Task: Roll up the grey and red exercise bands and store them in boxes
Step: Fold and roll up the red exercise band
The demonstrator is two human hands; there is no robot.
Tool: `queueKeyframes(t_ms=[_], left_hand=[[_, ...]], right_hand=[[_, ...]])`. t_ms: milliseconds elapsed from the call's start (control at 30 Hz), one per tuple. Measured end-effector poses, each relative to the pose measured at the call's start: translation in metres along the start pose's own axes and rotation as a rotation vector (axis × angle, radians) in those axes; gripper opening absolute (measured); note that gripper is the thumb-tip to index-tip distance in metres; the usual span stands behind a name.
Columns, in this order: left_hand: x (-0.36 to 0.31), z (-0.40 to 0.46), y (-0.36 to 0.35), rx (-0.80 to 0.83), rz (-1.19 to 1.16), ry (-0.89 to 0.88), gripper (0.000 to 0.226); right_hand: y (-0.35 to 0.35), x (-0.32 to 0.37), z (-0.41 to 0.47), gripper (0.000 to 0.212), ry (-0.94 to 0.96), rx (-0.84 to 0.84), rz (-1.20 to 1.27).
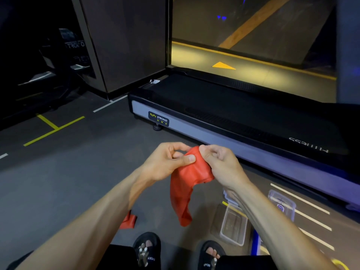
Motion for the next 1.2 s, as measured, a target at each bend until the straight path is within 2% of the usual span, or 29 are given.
queueKeyframes(t_ms=[133,233,300,433,567,833,1033,1200], left_hand=[[-0.001,0.0,0.001,-0.024,0.017,-0.016,0.009],[0.001,-0.001,0.001,-0.008,0.006,-0.01,0.004],[0.001,-0.001,-0.002,0.009,-0.052,-0.003,0.007],[0.0,-0.002,-0.007,0.07,-0.159,0.017,0.031],[0.002,-0.002,-0.007,0.115,-0.091,0.024,0.041],[-0.005,0.0,-0.007,0.086,-0.031,-0.047,0.048],[-0.008,0.001,-0.006,0.065,0.036,-0.131,0.036],[-0.008,0.001,-0.002,-0.031,0.107,-0.208,0.023]], right_hand=[[-0.01,0.0,-0.002,0.035,-0.038,0.14,-0.015],[-0.013,0.0,-0.004,0.037,-0.032,0.187,-0.025],[-0.011,0.001,-0.004,0.04,-0.025,0.195,0.002],[-0.002,0.004,-0.002,0.038,-0.026,0.168,0.055],[0.005,0.002,0.001,0.035,-0.042,0.147,0.078],[0.0,0.002,0.001,0.027,-0.039,0.175,0.077],[-0.001,0.0,0.001,0.027,-0.023,0.175,-0.078],[-0.006,0.007,-0.001,0.033,0.031,0.19,-0.15]])
Point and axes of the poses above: each hand's wrist, its own z-axis towards the middle knuckle, its own y-axis out of the back of the hand, x = y × z, the point moved 10 cm from there along z, towards the middle knuckle, and after that the axes turned 13 degrees about -z, right-handed, at the moved point
